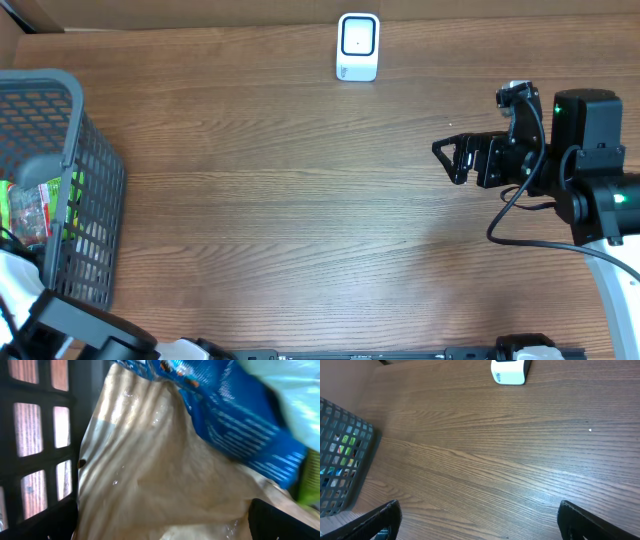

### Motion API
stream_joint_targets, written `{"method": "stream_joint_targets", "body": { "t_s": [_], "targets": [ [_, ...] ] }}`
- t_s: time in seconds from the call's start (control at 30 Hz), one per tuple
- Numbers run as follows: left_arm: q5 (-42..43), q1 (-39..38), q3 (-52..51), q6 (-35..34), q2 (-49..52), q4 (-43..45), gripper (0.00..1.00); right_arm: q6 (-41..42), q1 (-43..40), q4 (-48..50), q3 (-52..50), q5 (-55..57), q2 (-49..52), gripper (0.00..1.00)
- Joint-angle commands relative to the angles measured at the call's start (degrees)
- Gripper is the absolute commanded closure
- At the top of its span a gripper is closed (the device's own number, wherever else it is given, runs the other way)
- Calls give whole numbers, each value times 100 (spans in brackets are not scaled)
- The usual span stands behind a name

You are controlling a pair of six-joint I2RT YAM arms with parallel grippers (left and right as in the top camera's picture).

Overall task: Scan the item barcode
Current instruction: 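Grasp the translucent beige bag in the basket with the left gripper, then carry the beige bag out and drop it on the table center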

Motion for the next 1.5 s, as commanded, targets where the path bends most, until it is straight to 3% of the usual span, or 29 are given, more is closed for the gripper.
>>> {"method": "stream_joint_targets", "body": {
  "t_s": [0.0,0.07,0.1,0.13,0.17,0.47,0.7,0.93,1.03,1.13,1.27,1.37,1.47],
  "targets": [
    [-131,68,-212,-98,485,-20,3,-22,26,4,122,-33,-13,0],
    [26,68,-212,-90,820,31,14,-22,26,4,122,-33,-13,0],
    [127,68,-212,-57,944,33,28,-22,26,4,122,-33,-13,0],
    [240,68,-210,-28,1080,33,69,-22,26,4,122,-33,-13,0],
    [332,68,-210,-28,1134,24,94,-22,26,2,122,-33,-13,0],
    [1121,68,553,142,726,-732,96,-20,26,4,122,-35,-13,0],
    [1510,39,2997,680,-197,-2444,96,-17,26,7,122,-35,-13,0],
    [1978,-369,4308,833,-1056,-2750,96,-20,26,7,122,-35,-13,0],
    [3536,-833,4415,1790,-1589,-2321,96,-20,26,9,122,-35,-13,0],
    [4240,-1438,4415,2651,-1965,-2201,96,-20,26,7,122,-35,-13,0],
    [3932,-2789,4367,3626,-2033,-2734,96,-20,26,13,122,-35,-13,0],
    [3322,-4072,3919,3676,-1764,-3099,96,-17,26,48,122,-35,-13,0],
    [2846,-5152,3082,3429,-1320,-2776,96,-17,26,46,122,-35,-13,0]
  ]
}}
